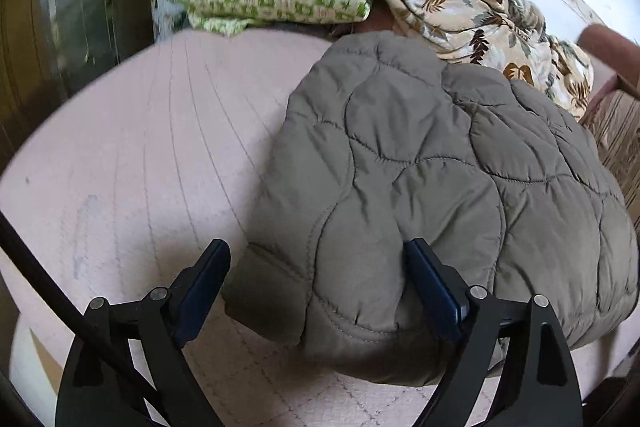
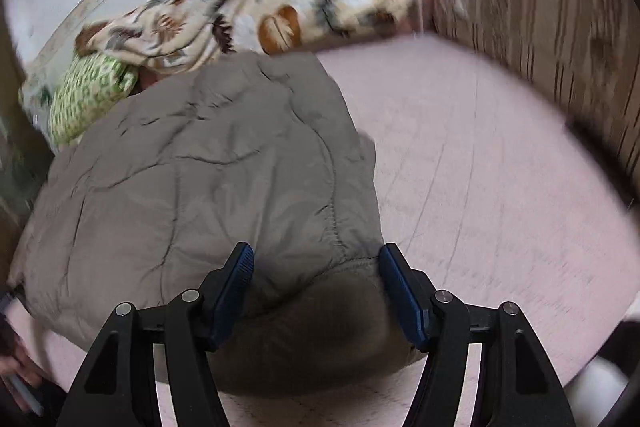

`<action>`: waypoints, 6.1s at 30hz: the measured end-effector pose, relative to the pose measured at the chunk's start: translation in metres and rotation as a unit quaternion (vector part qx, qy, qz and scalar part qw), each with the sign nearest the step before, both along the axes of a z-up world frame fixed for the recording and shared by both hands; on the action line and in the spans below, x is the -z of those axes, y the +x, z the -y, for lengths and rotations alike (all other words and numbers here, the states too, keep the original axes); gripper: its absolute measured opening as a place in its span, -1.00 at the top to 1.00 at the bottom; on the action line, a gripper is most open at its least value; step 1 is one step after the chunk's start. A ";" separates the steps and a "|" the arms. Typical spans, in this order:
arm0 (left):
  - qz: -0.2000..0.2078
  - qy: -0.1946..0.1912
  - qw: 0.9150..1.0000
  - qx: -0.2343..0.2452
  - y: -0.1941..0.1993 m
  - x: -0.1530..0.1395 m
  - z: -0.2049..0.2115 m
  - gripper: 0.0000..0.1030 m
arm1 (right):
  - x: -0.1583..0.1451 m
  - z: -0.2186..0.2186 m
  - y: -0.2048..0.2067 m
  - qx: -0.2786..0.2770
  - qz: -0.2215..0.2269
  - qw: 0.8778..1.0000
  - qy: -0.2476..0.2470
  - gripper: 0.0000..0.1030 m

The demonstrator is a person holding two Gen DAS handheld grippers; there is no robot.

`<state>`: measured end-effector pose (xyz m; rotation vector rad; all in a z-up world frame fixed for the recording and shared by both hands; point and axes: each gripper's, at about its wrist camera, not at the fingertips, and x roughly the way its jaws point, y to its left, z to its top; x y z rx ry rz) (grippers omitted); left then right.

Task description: Fold large clothes

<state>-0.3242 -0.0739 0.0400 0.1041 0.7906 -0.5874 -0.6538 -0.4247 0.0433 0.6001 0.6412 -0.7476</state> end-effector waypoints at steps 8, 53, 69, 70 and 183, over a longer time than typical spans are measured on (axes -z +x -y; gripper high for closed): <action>0.054 -0.010 0.998 -0.014 -0.013 -0.030 -0.013 -0.74 | -0.016 0.000 -0.023 0.014 0.037 0.999 0.000 -0.37; -0.056 -0.009 0.998 0.007 0.127 -0.040 0.116 -0.87 | -0.012 0.105 0.128 0.016 0.002 1.000 -0.023 -0.53; 0.041 0.022 0.993 0.108 -0.045 -0.038 0.122 -0.87 | -0.040 -0.080 0.134 -0.158 -0.020 0.979 -0.127 -0.53; 0.034 0.023 0.993 0.108 -0.042 -0.033 0.122 -0.88 | -0.036 -0.079 0.136 -0.158 -0.027 0.979 -0.126 -0.53; 0.136 0.096 0.986 -0.019 -0.096 -0.031 0.051 -0.96 | -0.012 -0.113 0.048 -0.079 -0.017 0.986 -0.147 -0.82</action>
